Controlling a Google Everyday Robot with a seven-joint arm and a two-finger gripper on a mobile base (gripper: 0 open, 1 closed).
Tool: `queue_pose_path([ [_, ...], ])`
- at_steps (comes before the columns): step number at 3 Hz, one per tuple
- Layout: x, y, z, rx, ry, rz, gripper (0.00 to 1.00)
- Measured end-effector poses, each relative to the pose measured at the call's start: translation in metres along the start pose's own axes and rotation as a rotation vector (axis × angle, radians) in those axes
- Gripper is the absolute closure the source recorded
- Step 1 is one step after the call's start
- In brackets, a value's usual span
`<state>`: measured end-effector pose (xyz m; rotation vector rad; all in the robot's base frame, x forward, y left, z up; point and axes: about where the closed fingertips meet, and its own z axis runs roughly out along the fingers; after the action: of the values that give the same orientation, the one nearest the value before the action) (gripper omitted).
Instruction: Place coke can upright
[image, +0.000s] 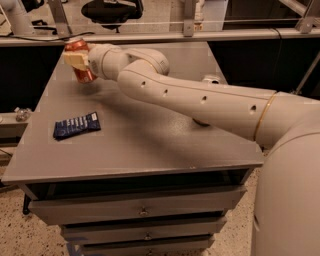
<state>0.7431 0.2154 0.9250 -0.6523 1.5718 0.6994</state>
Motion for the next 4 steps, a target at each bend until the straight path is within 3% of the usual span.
queue_pose_path([
  [1, 0.006, 0.004, 0.004, -0.022, -0.034, -0.020, 1.00],
  [3, 0.022, -0.002, 0.010, -0.034, -0.089, -0.002, 1.00],
  [4, 0.028, -0.005, 0.011, -0.029, -0.097, 0.016, 0.87],
])
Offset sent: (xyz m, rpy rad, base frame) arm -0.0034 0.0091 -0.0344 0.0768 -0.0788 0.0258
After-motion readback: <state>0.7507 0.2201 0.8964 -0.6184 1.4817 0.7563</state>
